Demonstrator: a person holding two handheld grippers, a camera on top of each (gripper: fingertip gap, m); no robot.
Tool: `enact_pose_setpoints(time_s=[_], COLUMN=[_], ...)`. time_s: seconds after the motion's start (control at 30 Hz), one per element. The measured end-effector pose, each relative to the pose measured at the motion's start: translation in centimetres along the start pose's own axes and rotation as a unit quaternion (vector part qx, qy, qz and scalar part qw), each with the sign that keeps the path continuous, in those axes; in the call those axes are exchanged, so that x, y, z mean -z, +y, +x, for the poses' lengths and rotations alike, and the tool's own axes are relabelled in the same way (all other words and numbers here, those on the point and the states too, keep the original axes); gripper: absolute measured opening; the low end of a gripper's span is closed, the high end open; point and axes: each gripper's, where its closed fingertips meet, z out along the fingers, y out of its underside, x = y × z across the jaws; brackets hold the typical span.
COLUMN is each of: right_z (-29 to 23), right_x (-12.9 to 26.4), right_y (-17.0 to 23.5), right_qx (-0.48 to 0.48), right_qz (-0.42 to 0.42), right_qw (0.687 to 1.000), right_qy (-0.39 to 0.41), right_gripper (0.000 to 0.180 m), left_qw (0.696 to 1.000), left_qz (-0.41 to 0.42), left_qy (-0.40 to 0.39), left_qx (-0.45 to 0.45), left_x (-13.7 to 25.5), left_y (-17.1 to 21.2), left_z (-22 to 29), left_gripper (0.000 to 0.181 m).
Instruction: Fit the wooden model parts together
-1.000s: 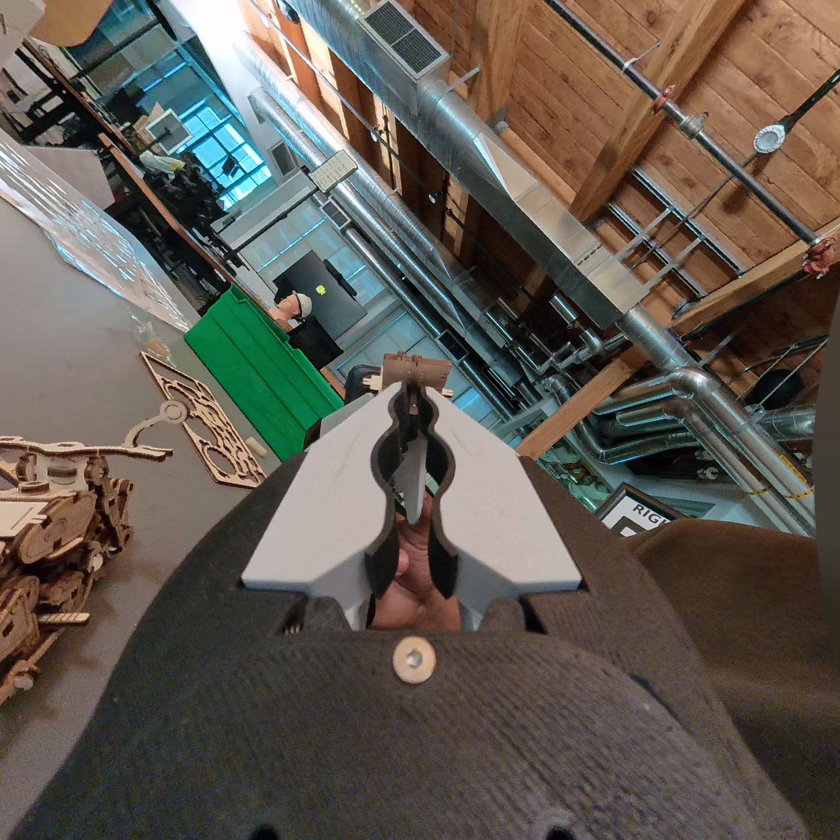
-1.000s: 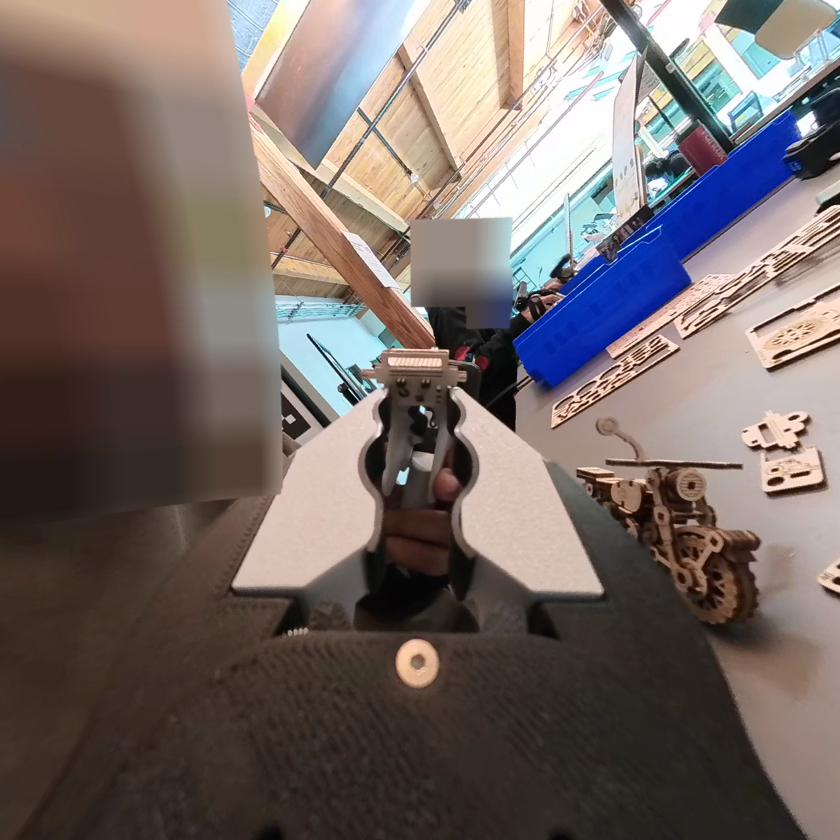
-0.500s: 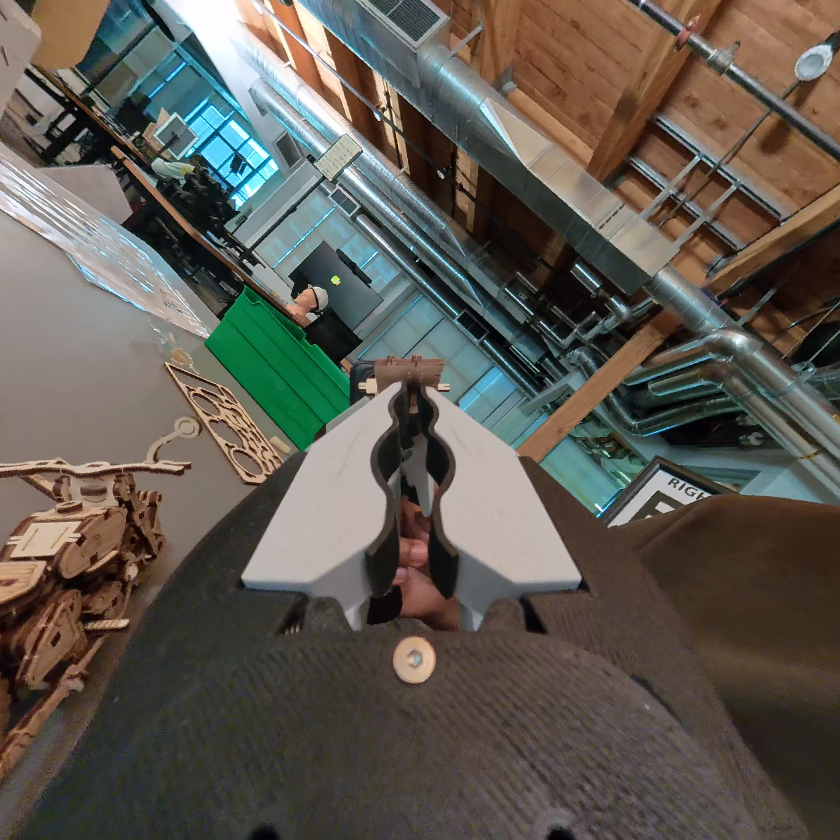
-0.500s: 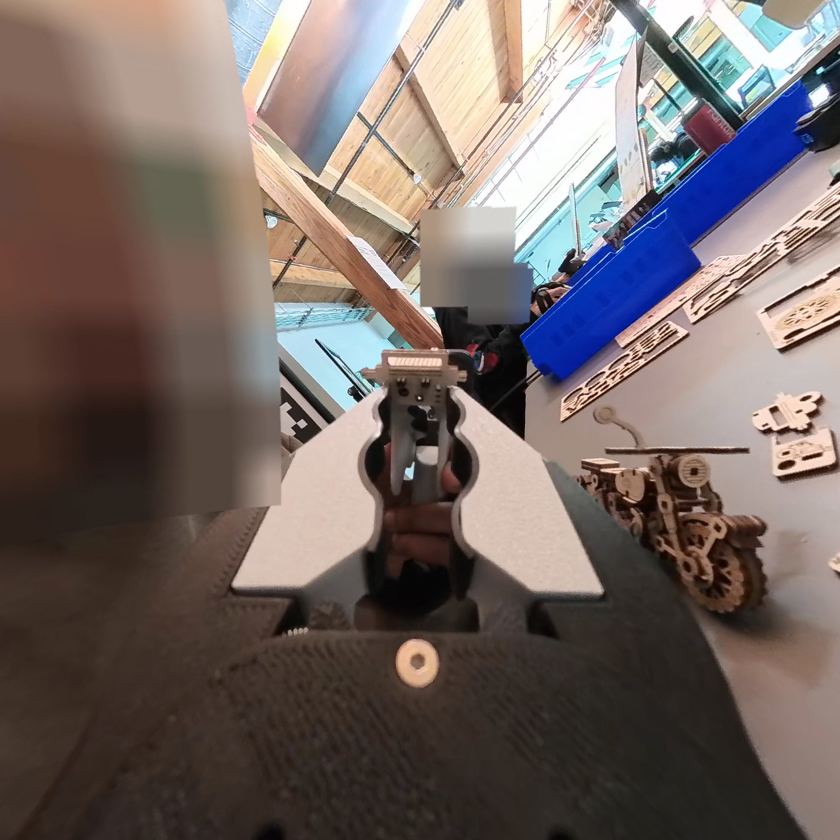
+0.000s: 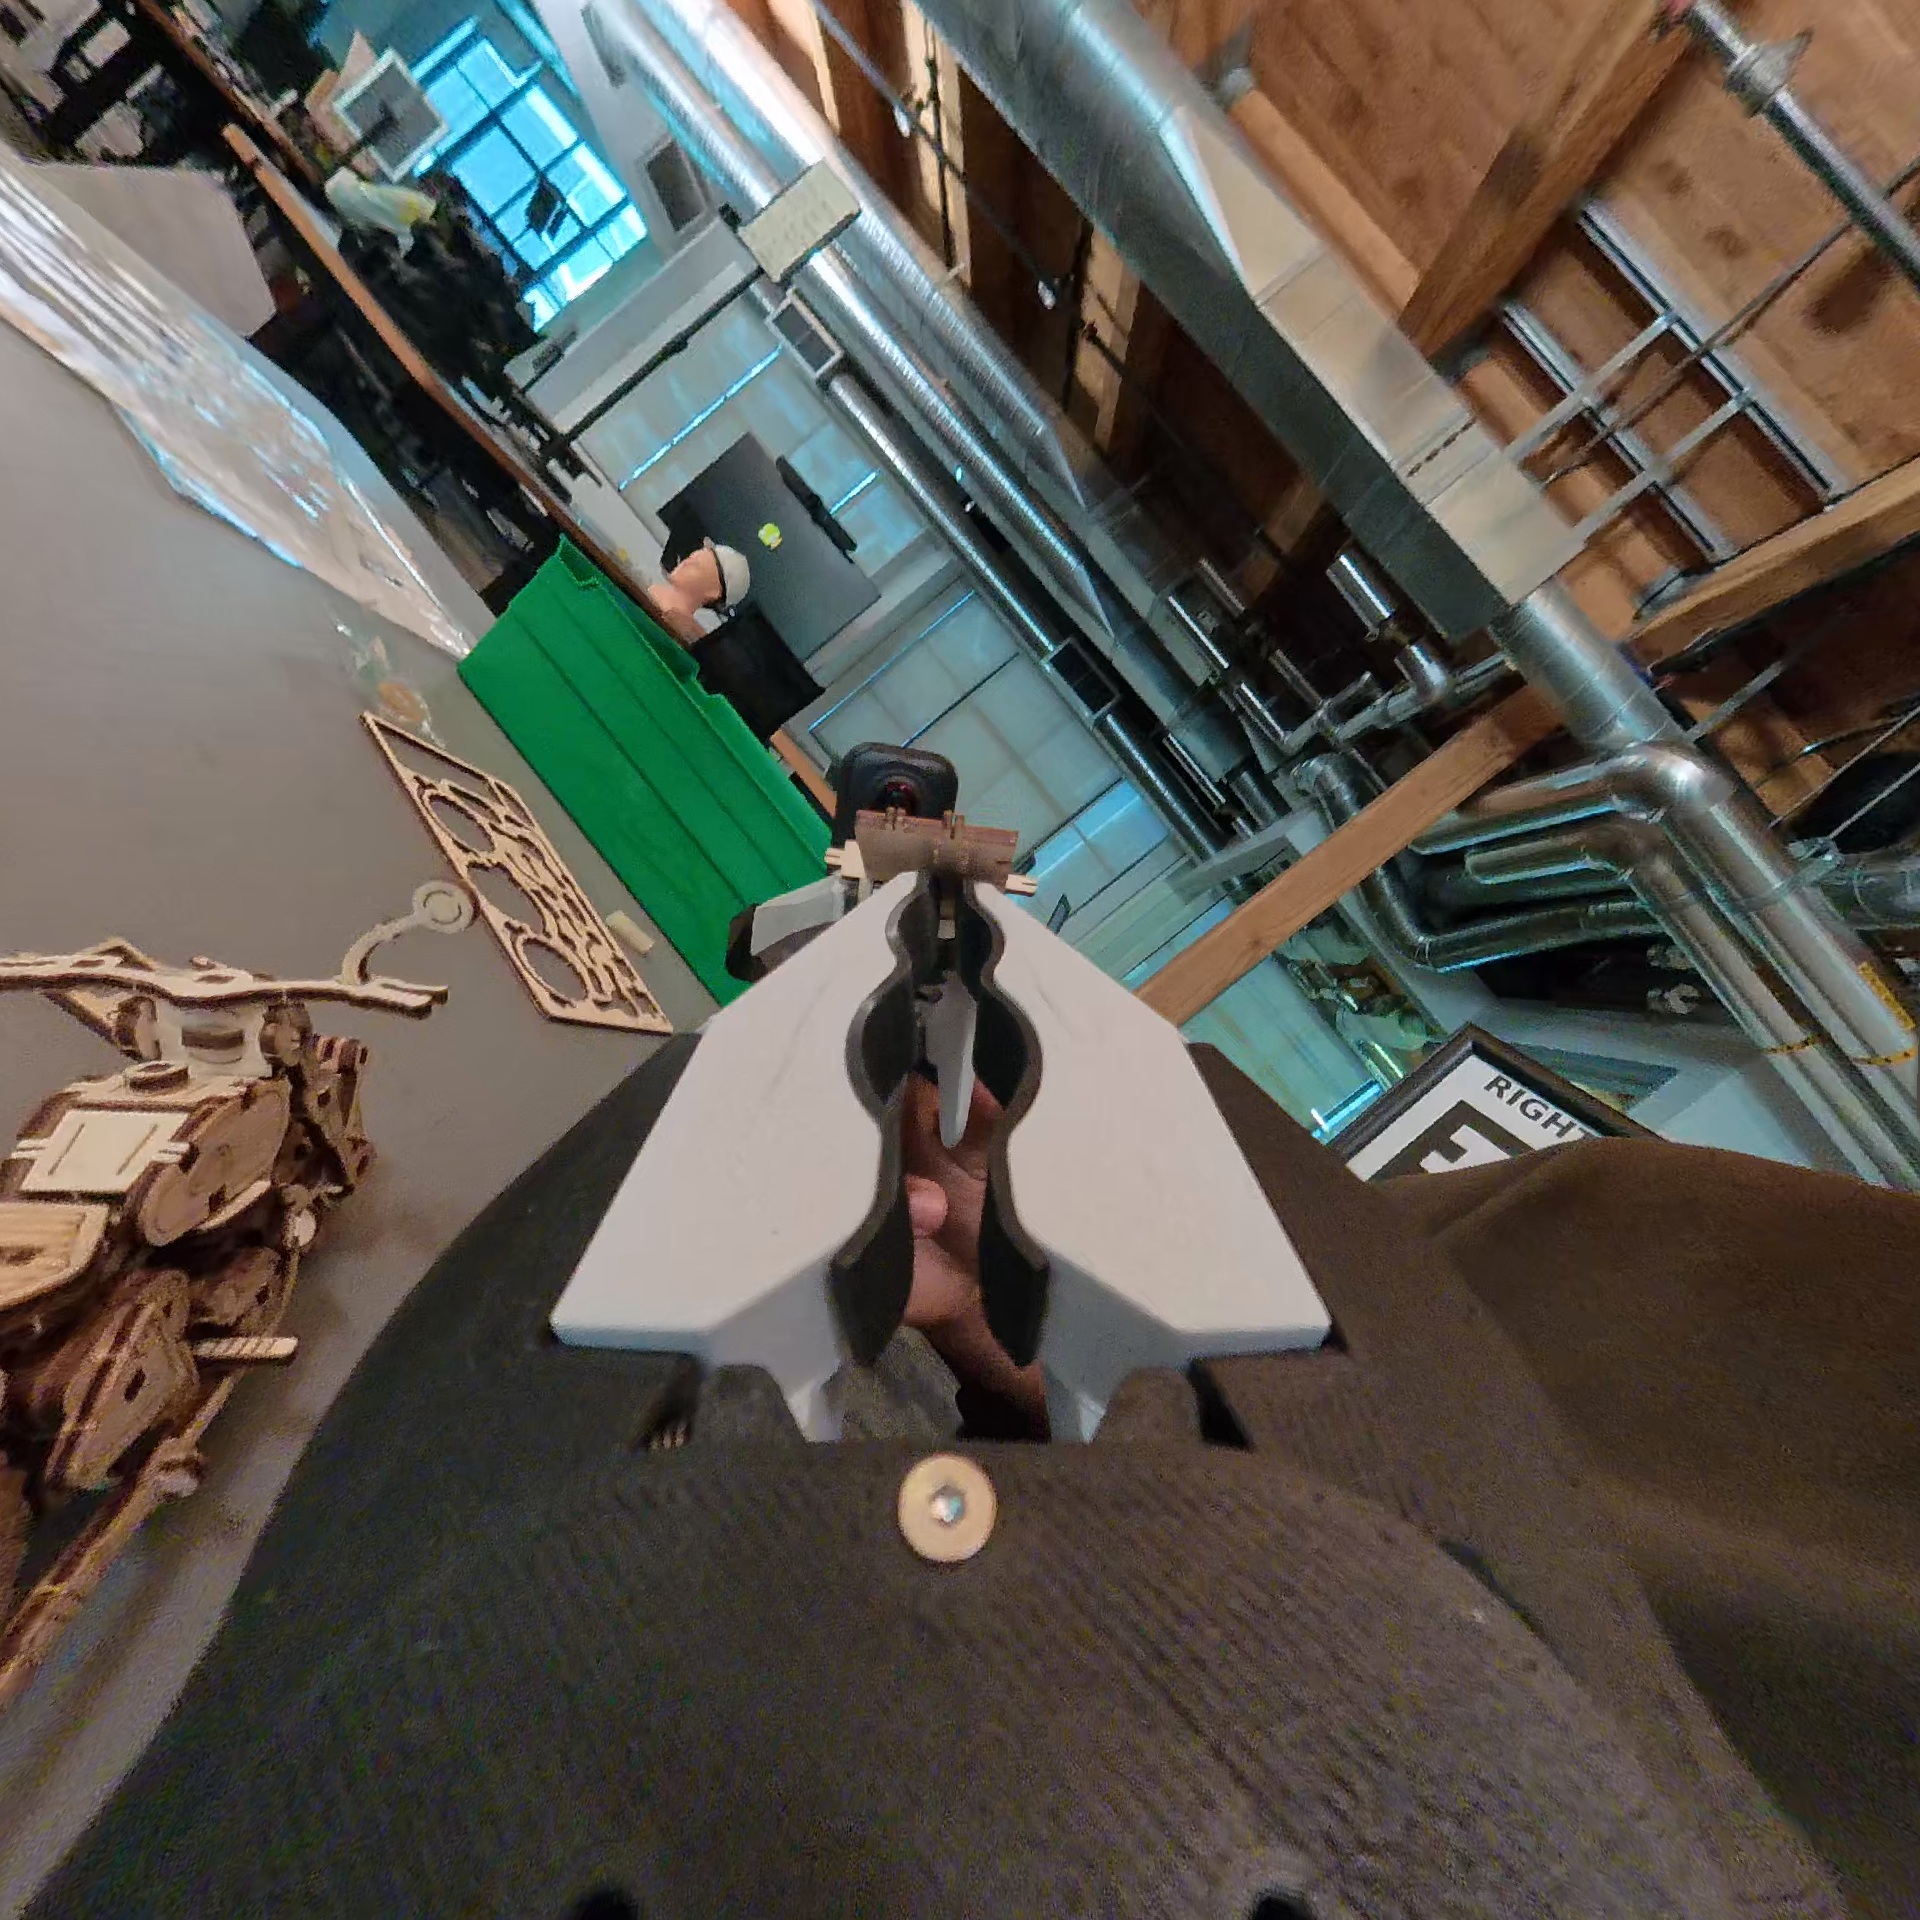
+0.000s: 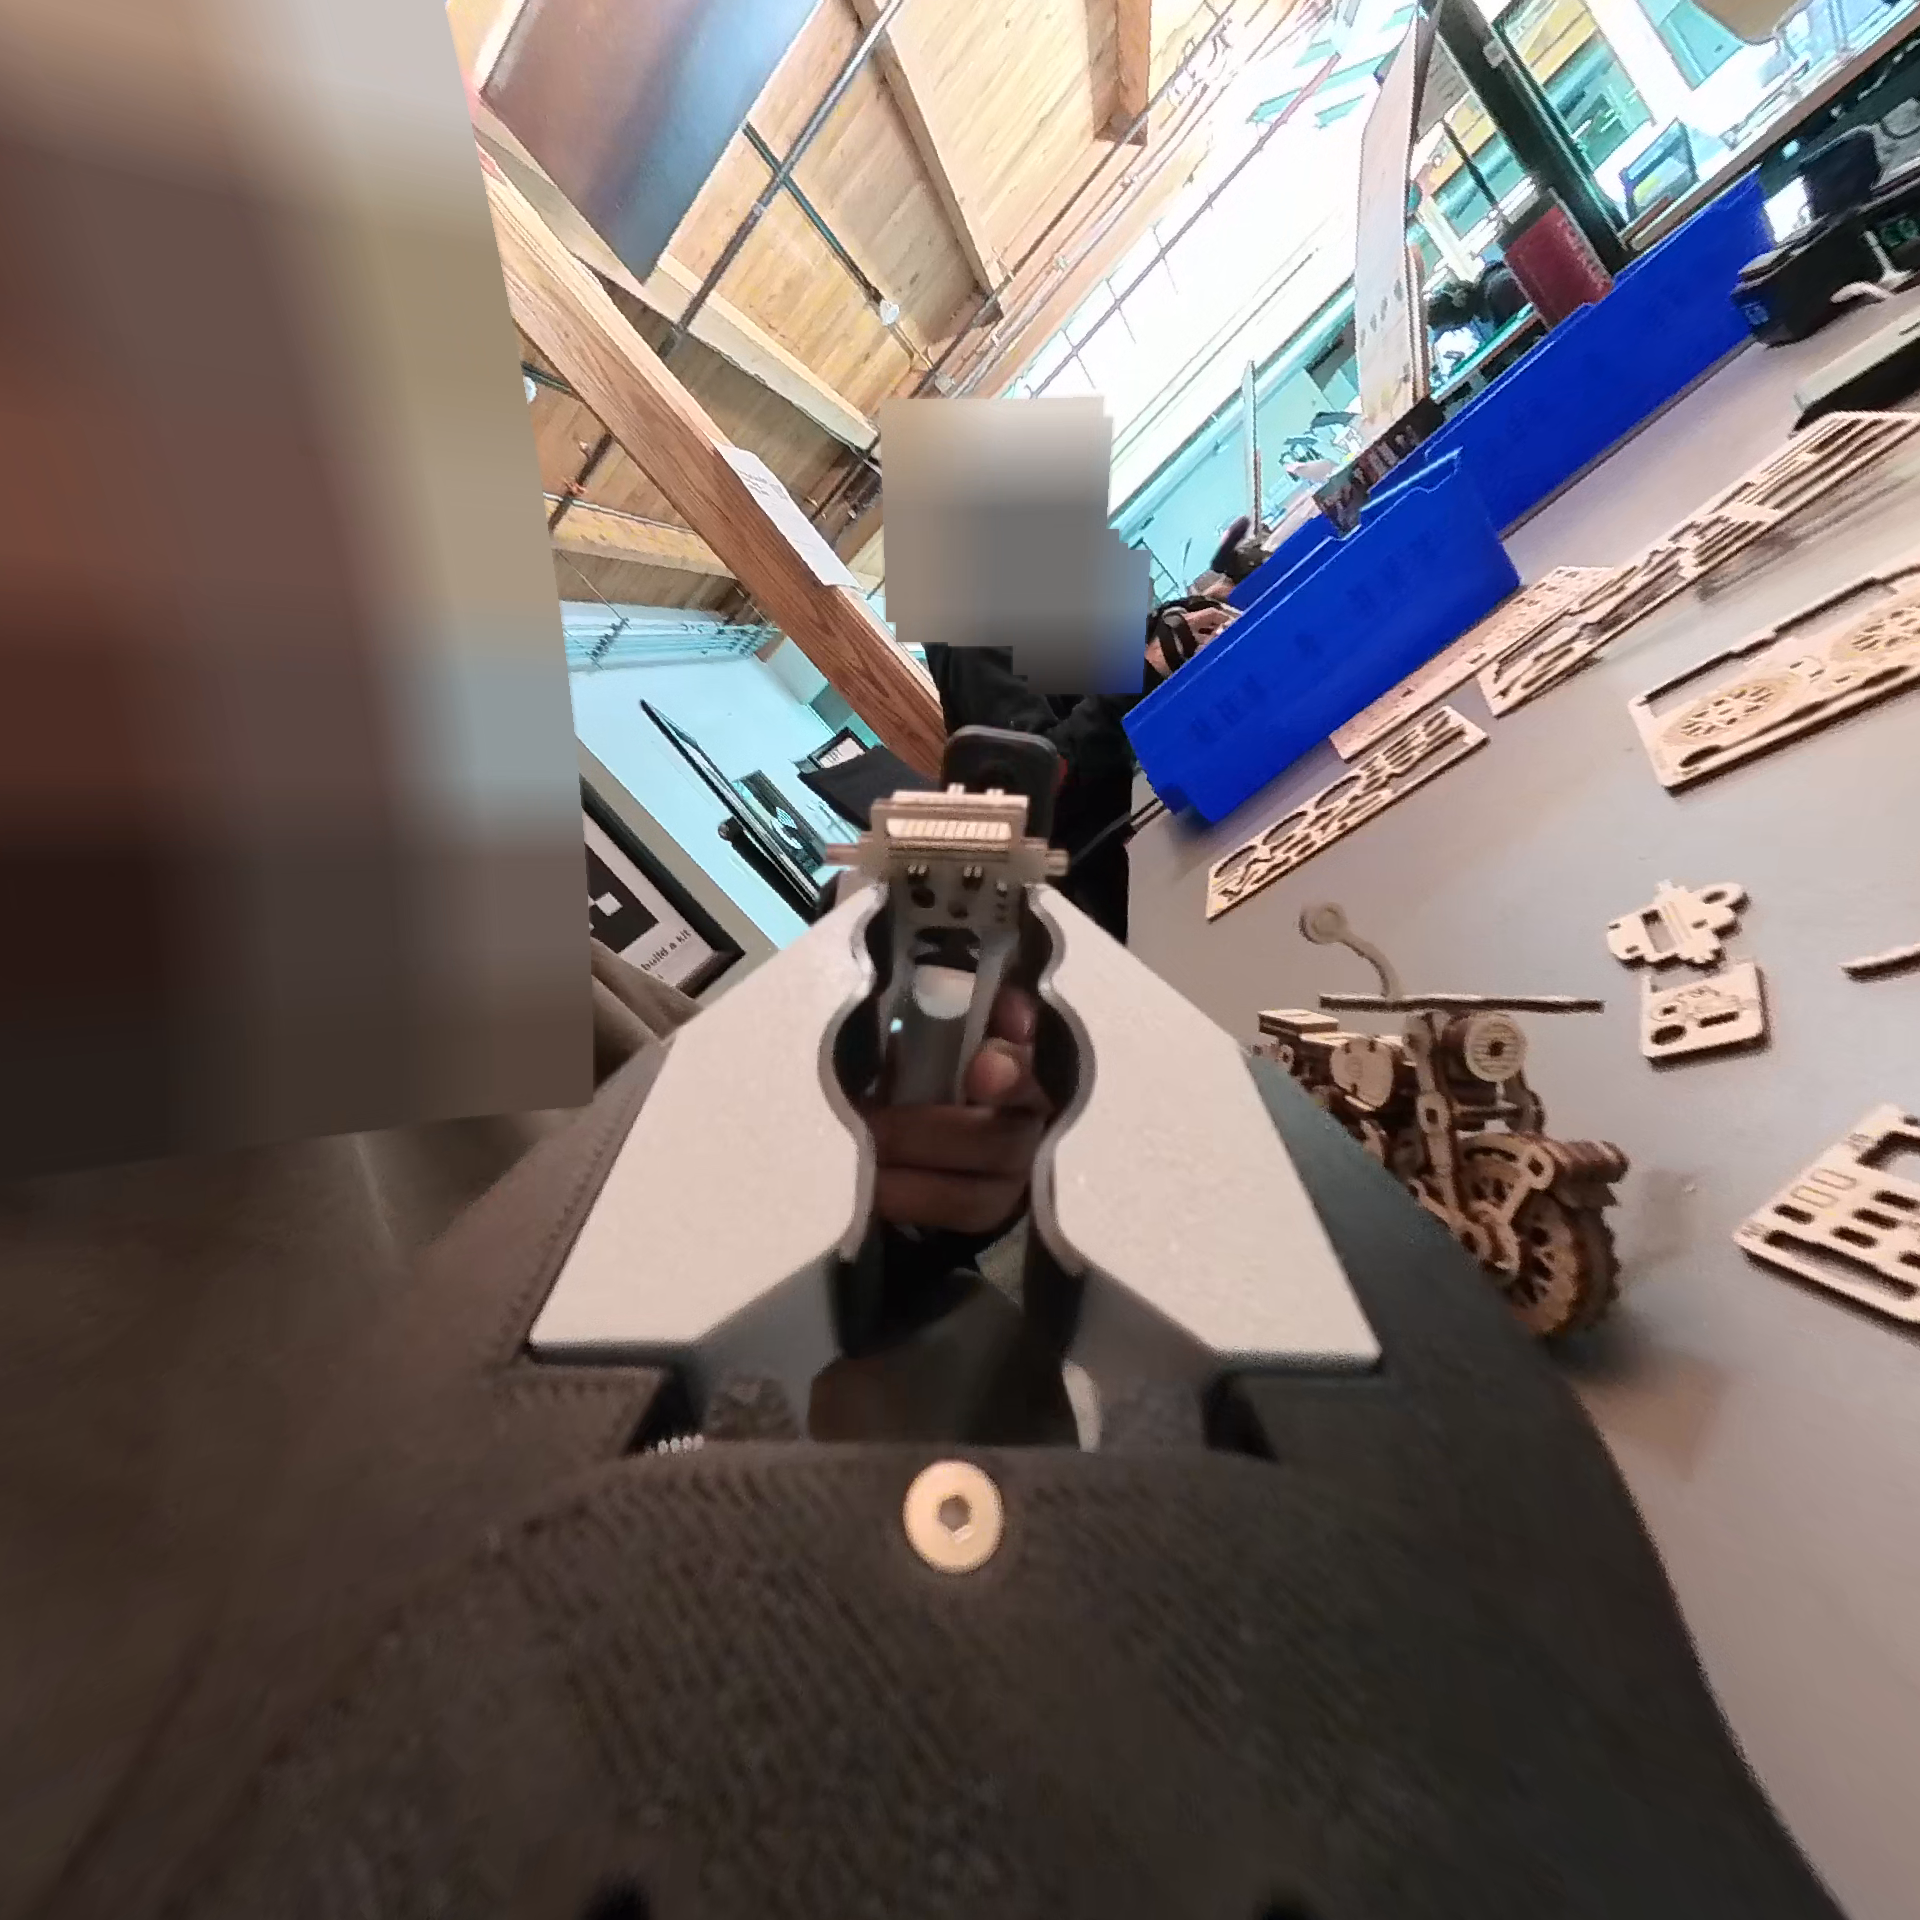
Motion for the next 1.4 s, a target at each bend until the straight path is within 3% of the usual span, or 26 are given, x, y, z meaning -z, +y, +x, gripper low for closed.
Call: enact_pose_setpoints(time_s=[0.37, 0.43, 0.5, 0.9, 1.13, 1.27, 1.4], right_z=[0.8, 0.6, 0.9, 1.0, 1.6, 2.1, 2.7], right_x=[0.2, 0.5, 0.9, 2.1, 4.4, 5.0, 5.3], right_y=[0.0, -0.7, -0.9, -1.9, -4.1, -4.4, -4.4], right_qx=[-0.018, -0.036, -0.038, 0.066, 0.102, 0.124, 0.142], right_qz=[0.0, 0.027, 0.032, 0.013, 0.047, 0.039, 0.024], right_qw=[1.0, 0.999, 0.999, 0.996, 0.989, 0.984, 0.979], right_qy=[0.009, -0.004, -0.001, 0.061, 0.099, 0.123, 0.145], right_gripper=[0.024, 0.023, 0.023, 0.023, 0.023, 0.023, 0.023], left_qw=[1.0, 1.0, 0.999, 0.999, 0.995, 0.974, 0.952], left_qz=[-0.005, -0.016, -0.014, -0.016, 0.007, 0.021, 0.01], left_qy=[-0.016, -0.015, -0.008, -0.014, -0.065, -0.145, -0.202], left_qx=[0.02, 0.019, 0.033, 0.04, -0.072, -0.174, -0.228], left_x=[0.0, -0.2, -0.3, 0.4, 2.4, 5.6, 7.9], left_y=[0.1, 0.6, 0.7, 0.5, -3.9, -8.0, -9.8], left_z=[-0.8, -0.8, -0.8, -2.0, -3.0, -5.3, -7.4], left_gripper=[0.001, 0.016, 0.016, 0.021, 0.024, 0.025, 0.024])
